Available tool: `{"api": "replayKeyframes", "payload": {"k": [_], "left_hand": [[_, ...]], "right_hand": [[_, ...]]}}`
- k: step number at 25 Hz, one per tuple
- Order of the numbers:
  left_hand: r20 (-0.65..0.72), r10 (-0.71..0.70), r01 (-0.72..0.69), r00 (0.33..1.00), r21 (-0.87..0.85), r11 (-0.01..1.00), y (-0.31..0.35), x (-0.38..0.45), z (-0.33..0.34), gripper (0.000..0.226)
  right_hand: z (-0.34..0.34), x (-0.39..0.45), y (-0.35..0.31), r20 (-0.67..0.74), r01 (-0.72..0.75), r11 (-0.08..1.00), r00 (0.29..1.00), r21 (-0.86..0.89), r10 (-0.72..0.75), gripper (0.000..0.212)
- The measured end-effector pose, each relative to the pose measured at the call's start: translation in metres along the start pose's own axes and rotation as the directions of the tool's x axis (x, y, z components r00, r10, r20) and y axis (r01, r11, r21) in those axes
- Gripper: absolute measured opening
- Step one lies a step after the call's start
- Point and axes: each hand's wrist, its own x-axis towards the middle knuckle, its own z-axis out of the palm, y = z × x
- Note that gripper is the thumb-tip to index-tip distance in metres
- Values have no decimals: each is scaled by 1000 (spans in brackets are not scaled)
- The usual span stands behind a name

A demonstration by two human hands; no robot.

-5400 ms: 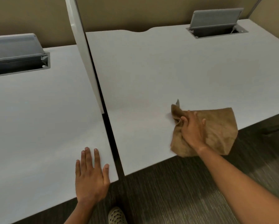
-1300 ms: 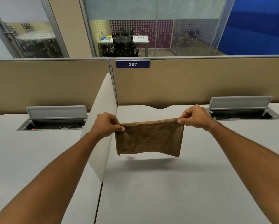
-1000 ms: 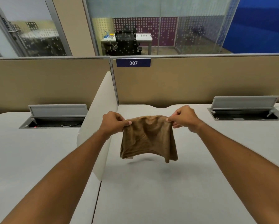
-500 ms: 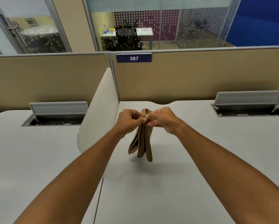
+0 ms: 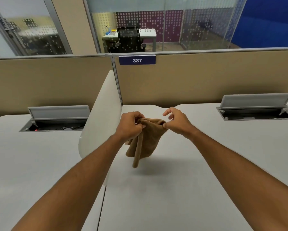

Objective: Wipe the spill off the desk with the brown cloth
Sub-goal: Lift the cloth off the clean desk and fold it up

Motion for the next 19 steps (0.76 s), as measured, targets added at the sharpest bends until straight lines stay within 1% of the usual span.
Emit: {"api": "replayKeyframes", "payload": {"k": [1, 2, 3, 5, 6, 7, 8, 10, 12, 13, 15, 16, 18, 19], "left_hand": [[7, -5, 5, 1000, -12, 1000, -2, 1, -3, 15], [13, -10, 10, 1000, -26, 1000, -3, 1, -6, 15], [11, -19, 20, 1000, -46, 999, -5, 1, -9, 14], [-13, -52, 50, 999, -104, 993, -6, 1, -14, 13], [-25, -72, 68, 997, -135, 988, -7, 2, -16, 13], [-30, -94, 88, 995, -170, 981, -7, 2, -18, 13], [-29, -114, 106, 993, -205, 973, -7, 3, -20, 13], [-23, -146, 136, 989, -246, 960, -9, 3, -24, 14], [-13, -179, 171, 984, -231, 958, -15, 4, -29, 14], [8, -198, 195, 980, -210, 958, -18, 4, -32, 13], [71, -216, 223, 974, -124, 967, -23, 3, -35, 16], [105, -203, 209, 973, -50, 977, -24, 3, -36, 20], [178, -140, 129, 974, 71, 989, -19, 2, -33, 36], [210, -101, 83, 973, 95, 992, -14, 3, -29, 47]], "right_hand": [[-3, 2, 6, 52, -21, 999, 998, -45, 24, 55], [-6, 4, 11, 138, -52, 998, 989, -48, 58, 71], [-8, 6, 13, 235, -87, 996, 968, -20, 89, 81], [-7, 5, 12, 388, -127, 990, 917, 65, 92, 87], [-5, 5, 13, 416, -108, 992, 907, 71, 69, 85], [-2, 4, 14, 409, -60, 997, 912, 49, 35, 81], [2, 5, 15, 373, 0, 1000, 928, 20, -7, 74], [10, 4, 16, 242, 110, 994, 964, 12, -110, 54], [10, 6, 13, 128, 171, 983, 976, 61, -178, 30], [9, 7, 11, 108, 180, 980, 976, 84, -188, 22], [6, 10, 5, 129, 176, 979, 974, 100, -188, 17], [6, 12, 3, 155, 176, 980, 970, 97, -190, 17], [8, 15, -3, 213, 183, 981, 958, 59, -191, 20], [10, 16, -5, 242, 189, 981, 951, 30, -191, 21]]}}
